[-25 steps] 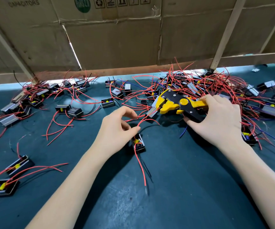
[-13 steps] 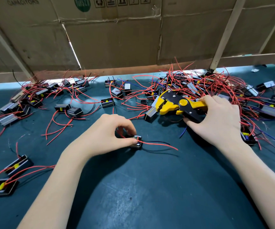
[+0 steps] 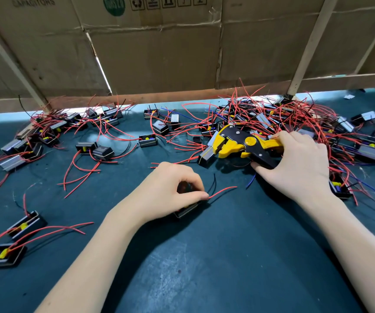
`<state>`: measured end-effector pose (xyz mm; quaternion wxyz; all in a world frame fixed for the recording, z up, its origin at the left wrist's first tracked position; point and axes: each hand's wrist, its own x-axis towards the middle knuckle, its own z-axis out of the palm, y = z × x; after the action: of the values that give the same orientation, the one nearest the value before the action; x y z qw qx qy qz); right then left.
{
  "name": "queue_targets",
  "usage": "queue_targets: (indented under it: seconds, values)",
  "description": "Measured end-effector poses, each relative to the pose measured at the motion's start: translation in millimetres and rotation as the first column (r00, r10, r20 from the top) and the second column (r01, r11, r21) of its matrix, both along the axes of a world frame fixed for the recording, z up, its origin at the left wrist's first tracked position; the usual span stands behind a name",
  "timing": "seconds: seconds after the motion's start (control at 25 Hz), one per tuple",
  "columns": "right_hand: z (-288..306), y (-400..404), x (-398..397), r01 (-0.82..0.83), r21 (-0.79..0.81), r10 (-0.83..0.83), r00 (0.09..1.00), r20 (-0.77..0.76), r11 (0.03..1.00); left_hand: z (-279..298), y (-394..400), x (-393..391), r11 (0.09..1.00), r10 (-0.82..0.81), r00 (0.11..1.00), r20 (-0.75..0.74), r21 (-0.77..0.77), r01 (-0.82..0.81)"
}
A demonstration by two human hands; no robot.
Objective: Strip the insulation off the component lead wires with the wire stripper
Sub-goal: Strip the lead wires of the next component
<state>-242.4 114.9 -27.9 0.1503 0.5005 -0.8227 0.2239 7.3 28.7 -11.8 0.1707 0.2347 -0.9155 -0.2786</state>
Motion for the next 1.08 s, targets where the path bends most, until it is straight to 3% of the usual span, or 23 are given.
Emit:
queue_targets:
  seconds: [0.16,0.44,0.72,0.92,1.08]
  values:
    - [-1,-1,0,-0.007,0.0,0.007,1.0,0.0,1.0,-1,-1,-1,0.985,0.082,0.996,0.041,0.147,-0.087]
    - [-2,-1,-1,-0.007,0.001,0.007,1.0,-0.013,1.0,-1,-2,-7,0.901,0.203,0.979,-0.022,0.397,-0.178]
    - [-2,-1,-1,-0.009,-0.001,0.009,1.0,-0.017,1.0,-6,3,-9,0.933,0.113,0.993,-0.033,0.347,-0.095]
    - [-4,-1,-2,-0.01,0.001,0.01,1.0,-0.029,1.0,-5,3,-10,0.917,0.163,0.978,-0.13,0.385,-0.101]
    - [-5,-2,1,-0.02,0.006,0.021,0.997,-0.072,1.0,-4,6,-11,0.945,0.158,0.977,-0.146,0.308,-0.106]
